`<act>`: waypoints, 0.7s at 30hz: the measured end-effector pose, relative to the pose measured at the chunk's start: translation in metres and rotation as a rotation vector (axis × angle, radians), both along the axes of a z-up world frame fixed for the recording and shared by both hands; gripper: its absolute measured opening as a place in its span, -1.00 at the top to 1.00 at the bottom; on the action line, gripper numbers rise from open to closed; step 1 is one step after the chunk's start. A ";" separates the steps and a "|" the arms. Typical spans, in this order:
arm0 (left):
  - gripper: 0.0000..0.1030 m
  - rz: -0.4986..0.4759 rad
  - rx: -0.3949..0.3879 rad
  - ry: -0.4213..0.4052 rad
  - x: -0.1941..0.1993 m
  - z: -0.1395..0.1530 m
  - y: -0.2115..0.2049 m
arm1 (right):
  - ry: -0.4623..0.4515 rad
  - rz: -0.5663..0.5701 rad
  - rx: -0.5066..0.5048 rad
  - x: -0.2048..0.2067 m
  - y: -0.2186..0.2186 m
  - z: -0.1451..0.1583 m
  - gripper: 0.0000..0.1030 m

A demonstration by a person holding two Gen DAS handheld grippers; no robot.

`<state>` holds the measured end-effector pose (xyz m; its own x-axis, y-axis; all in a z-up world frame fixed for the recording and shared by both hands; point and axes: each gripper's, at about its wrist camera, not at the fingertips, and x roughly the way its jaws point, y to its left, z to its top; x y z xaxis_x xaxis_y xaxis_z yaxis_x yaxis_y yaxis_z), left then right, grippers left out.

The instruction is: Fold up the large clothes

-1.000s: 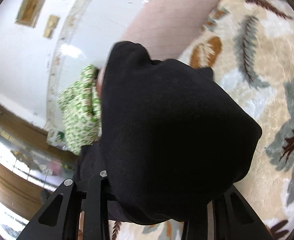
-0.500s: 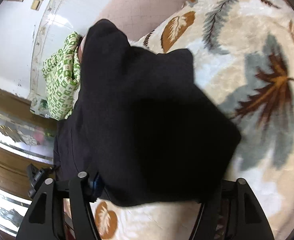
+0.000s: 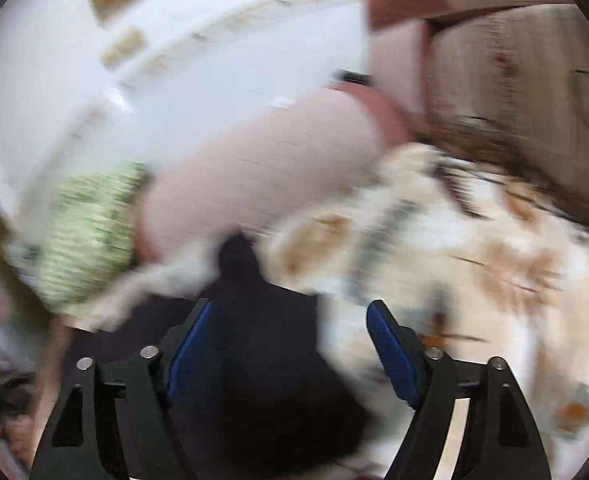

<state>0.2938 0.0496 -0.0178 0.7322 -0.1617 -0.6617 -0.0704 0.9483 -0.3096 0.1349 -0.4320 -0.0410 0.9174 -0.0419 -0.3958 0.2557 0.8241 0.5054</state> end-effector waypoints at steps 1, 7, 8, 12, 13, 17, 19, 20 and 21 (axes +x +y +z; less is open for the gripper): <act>-0.54 -0.048 -0.006 -0.003 0.003 0.000 -0.015 | -0.007 0.058 0.024 0.020 0.007 -0.002 -0.43; -0.56 -0.197 0.072 0.067 0.080 -0.036 -0.091 | 0.128 0.120 0.071 0.085 0.007 -0.061 -0.38; -0.63 -0.195 0.062 0.096 0.094 -0.045 -0.092 | 0.139 0.084 0.078 0.092 -0.003 -0.073 -0.36; -0.89 -0.174 -0.047 0.172 0.137 -0.081 -0.082 | 0.153 -0.002 0.133 0.099 -0.026 -0.099 -0.33; -0.90 -0.164 -0.048 0.180 0.143 -0.088 -0.079 | 0.152 -0.016 0.172 0.100 -0.032 -0.103 -0.32; -0.94 -0.142 -0.061 0.188 0.149 -0.103 -0.074 | 0.200 -0.146 0.411 0.095 -0.069 -0.138 -0.37; -0.94 -0.142 -0.038 0.185 0.144 -0.099 -0.077 | 0.134 -0.178 0.630 0.079 -0.090 -0.165 -0.51; -0.94 -0.143 -0.016 0.196 0.142 -0.095 -0.079 | 0.101 -0.198 0.675 0.070 -0.097 -0.167 -0.45; -0.94 -0.149 0.014 0.207 0.137 -0.087 -0.080 | 0.118 -0.202 0.657 0.068 -0.097 -0.162 -0.45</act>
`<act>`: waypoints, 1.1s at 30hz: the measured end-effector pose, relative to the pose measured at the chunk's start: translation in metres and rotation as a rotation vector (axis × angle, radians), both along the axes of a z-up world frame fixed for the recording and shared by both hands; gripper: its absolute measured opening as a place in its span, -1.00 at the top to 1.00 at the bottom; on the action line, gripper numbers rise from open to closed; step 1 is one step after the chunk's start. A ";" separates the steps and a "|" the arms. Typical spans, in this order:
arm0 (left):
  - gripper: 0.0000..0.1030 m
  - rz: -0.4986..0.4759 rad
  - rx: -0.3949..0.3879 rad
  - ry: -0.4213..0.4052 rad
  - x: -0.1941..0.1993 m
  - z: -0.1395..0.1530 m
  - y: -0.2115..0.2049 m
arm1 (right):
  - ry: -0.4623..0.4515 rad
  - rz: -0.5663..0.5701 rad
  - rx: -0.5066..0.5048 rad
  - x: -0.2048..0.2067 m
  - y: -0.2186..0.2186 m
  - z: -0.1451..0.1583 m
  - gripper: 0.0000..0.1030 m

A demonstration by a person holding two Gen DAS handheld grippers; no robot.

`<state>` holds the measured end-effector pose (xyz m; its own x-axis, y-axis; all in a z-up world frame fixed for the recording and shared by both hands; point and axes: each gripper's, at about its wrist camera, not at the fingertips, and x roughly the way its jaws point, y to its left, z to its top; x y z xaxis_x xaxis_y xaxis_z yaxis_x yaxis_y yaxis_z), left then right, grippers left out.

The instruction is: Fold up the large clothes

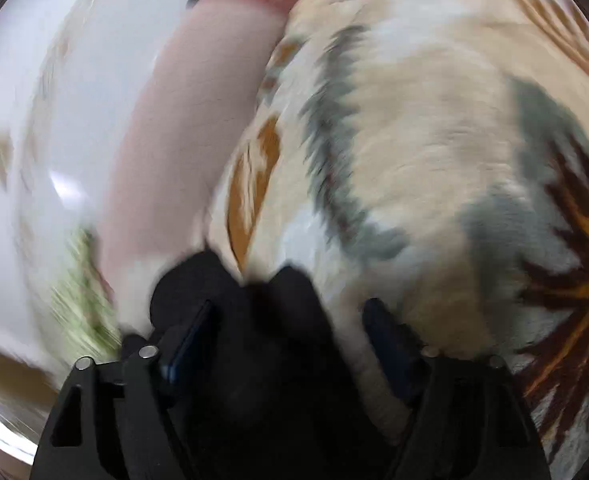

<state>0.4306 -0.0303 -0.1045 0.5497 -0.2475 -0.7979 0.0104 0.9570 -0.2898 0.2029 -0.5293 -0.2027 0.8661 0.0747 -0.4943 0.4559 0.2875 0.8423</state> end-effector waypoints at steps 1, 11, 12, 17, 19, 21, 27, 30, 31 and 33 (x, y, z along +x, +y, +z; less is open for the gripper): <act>-0.94 -0.004 0.013 -0.009 -0.006 0.008 0.000 | 0.043 0.005 -0.084 -0.001 0.003 0.014 -0.51; -0.94 0.081 0.338 -0.445 -0.173 0.114 0.004 | 0.032 -0.017 -0.624 -0.048 0.072 0.132 -0.51; -0.94 0.096 0.369 -0.478 -0.186 0.117 0.003 | 0.018 -0.011 -0.648 -0.052 0.081 0.139 -0.53; -0.95 0.182 0.443 -0.615 -0.269 0.126 0.011 | -0.086 0.036 -0.693 -0.099 0.134 0.175 -0.63; -0.96 0.234 0.433 -0.664 -0.295 0.125 0.017 | -0.114 0.077 -0.706 -0.120 0.159 0.180 -0.69; -0.98 0.253 0.398 -0.717 -0.314 0.124 0.024 | -0.130 0.123 -0.703 -0.137 0.181 0.175 -0.75; -0.99 0.150 0.284 -0.649 -0.313 0.108 0.033 | -0.033 0.225 -0.709 -0.136 0.226 0.134 -0.78; -0.99 0.125 0.250 -0.544 -0.296 0.092 0.034 | 0.036 0.267 -0.737 -0.116 0.235 0.114 -0.78; -0.99 0.116 0.245 -0.513 -0.290 0.087 0.033 | 0.049 0.275 -0.742 -0.111 0.236 0.109 -0.78; -0.99 0.112 0.256 -0.490 -0.285 0.080 0.030 | 0.070 0.279 -0.751 -0.103 0.236 0.101 -0.77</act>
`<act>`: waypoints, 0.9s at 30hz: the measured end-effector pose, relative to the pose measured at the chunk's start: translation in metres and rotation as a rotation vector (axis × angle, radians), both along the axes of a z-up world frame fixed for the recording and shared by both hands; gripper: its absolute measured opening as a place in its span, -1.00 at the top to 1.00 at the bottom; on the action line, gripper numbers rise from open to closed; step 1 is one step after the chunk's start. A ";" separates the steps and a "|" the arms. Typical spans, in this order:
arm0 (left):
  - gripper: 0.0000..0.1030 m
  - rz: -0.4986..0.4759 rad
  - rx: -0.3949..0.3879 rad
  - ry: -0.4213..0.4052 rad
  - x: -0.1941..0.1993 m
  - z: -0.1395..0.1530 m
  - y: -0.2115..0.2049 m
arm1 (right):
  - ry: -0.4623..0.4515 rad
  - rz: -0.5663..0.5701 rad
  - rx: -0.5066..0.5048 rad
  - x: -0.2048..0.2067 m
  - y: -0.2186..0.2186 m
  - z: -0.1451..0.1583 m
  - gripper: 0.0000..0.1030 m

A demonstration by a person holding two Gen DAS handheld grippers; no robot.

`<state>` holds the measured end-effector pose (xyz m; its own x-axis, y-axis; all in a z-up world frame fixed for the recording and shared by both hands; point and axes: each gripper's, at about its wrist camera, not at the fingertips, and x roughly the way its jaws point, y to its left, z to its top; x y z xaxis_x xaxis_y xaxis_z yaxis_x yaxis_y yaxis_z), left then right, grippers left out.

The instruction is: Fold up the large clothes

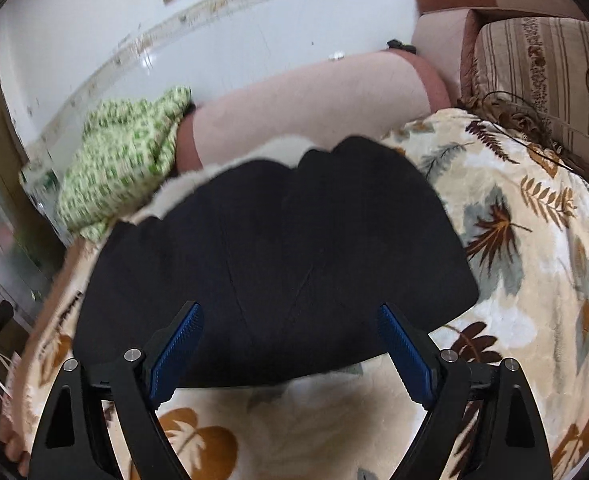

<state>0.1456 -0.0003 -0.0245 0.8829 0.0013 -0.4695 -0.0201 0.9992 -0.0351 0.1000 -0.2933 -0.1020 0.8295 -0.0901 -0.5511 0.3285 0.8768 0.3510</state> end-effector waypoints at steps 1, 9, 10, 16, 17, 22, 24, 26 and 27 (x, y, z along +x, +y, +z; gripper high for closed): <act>-0.99 0.003 0.011 0.007 0.002 -0.003 -0.002 | 0.013 0.005 -0.002 0.006 0.000 -0.004 -0.77; -0.99 -0.018 0.062 0.082 0.010 -0.024 -0.019 | 0.093 0.074 -0.032 0.028 0.014 -0.019 -0.77; -0.99 -0.021 0.061 0.090 0.011 -0.025 -0.020 | 0.097 0.084 -0.051 0.028 0.018 -0.019 -0.77; -0.99 -0.022 0.073 0.095 0.007 -0.028 -0.023 | 0.086 0.085 -0.156 0.025 0.033 -0.015 -0.77; -0.99 -0.020 0.081 0.091 0.006 -0.028 -0.024 | 0.088 0.082 -0.167 0.025 0.034 -0.015 -0.77; -0.99 -0.028 0.090 0.080 0.003 -0.026 -0.026 | 0.103 0.058 -0.145 0.026 0.027 -0.018 -0.77; -0.99 -0.028 0.093 0.076 0.002 -0.026 -0.026 | 0.103 0.042 -0.132 0.026 0.024 -0.018 -0.77; -0.99 -0.027 0.094 0.077 0.002 -0.026 -0.026 | 0.085 0.019 -0.149 0.027 0.021 -0.016 -0.77; -0.99 -0.028 0.092 0.078 0.002 -0.026 -0.026 | 0.072 0.007 -0.169 0.028 0.021 -0.014 -0.77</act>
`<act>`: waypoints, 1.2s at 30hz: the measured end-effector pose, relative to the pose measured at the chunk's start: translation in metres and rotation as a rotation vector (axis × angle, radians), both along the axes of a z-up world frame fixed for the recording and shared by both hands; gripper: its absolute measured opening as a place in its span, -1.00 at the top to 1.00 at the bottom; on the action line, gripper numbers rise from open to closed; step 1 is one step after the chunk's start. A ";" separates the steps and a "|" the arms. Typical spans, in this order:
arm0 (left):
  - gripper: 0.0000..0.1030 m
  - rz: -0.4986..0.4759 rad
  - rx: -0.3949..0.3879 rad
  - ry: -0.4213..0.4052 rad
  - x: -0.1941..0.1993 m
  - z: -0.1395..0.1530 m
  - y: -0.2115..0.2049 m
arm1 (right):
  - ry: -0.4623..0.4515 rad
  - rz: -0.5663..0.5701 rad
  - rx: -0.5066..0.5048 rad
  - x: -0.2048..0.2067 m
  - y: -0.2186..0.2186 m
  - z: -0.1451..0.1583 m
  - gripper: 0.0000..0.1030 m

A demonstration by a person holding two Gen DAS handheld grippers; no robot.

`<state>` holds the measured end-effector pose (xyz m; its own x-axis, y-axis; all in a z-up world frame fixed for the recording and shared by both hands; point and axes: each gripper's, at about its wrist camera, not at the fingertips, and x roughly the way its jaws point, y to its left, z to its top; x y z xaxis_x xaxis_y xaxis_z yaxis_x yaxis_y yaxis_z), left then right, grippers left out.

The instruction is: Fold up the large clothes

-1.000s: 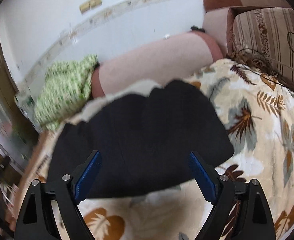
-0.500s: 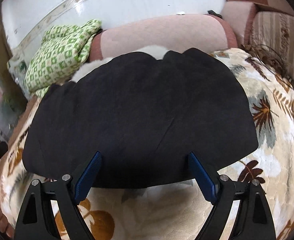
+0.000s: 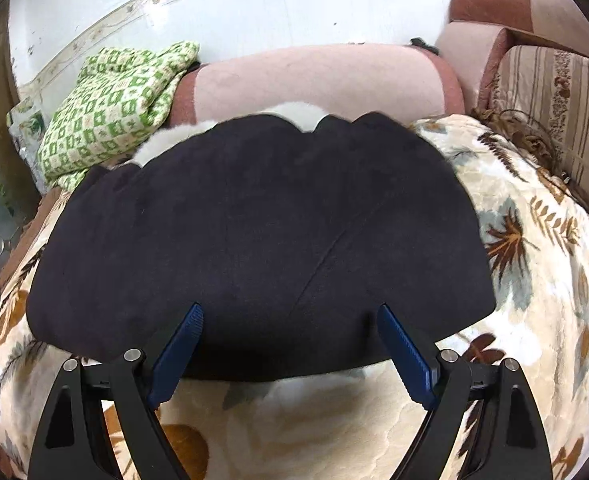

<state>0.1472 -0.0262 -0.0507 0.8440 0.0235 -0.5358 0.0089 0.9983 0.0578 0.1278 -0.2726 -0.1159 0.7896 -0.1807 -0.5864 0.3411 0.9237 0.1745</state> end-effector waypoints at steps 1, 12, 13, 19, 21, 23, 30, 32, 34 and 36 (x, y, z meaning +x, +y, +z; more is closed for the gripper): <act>-0.99 -0.001 0.000 0.002 0.000 0.000 0.000 | -0.022 -0.020 -0.046 0.004 0.000 0.003 -0.77; -0.99 -0.035 0.013 -0.009 -0.006 0.002 -0.004 | -0.013 -0.086 -0.049 0.021 -0.012 0.005 -0.94; -0.99 -0.038 0.010 -0.008 -0.005 0.003 -0.005 | -0.029 -0.080 -0.069 0.016 -0.008 0.009 -0.94; -0.99 -0.048 0.006 -0.013 -0.008 0.005 -0.006 | -0.048 -0.029 -0.142 0.001 0.012 0.017 -0.94; -0.99 -0.052 0.000 -0.023 -0.010 0.006 -0.006 | -0.040 -0.018 -0.170 -0.001 0.018 0.016 -0.94; -0.99 -0.056 -0.003 -0.033 -0.012 0.007 -0.007 | -0.035 -0.017 -0.200 -0.002 0.022 0.015 -0.94; -0.99 -0.063 -0.002 -0.031 -0.013 0.007 -0.009 | -0.029 -0.024 -0.185 -0.003 0.021 0.013 -0.94; -0.99 -0.061 -0.002 -0.021 -0.011 0.007 -0.009 | -0.020 -0.029 -0.167 -0.003 0.019 0.011 -0.94; -0.99 -0.065 -0.011 -0.024 -0.012 0.007 -0.008 | -0.011 -0.036 -0.146 -0.001 0.017 0.009 -0.94; -0.99 -0.068 -0.018 -0.035 -0.013 0.009 -0.008 | 0.000 -0.048 -0.129 0.001 0.013 0.007 -0.94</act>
<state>0.1337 -0.0338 -0.0422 0.8616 -0.0439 -0.5057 0.0748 0.9964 0.0410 0.1284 -0.2597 -0.1090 0.7783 -0.2918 -0.5559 0.3851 0.9212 0.0556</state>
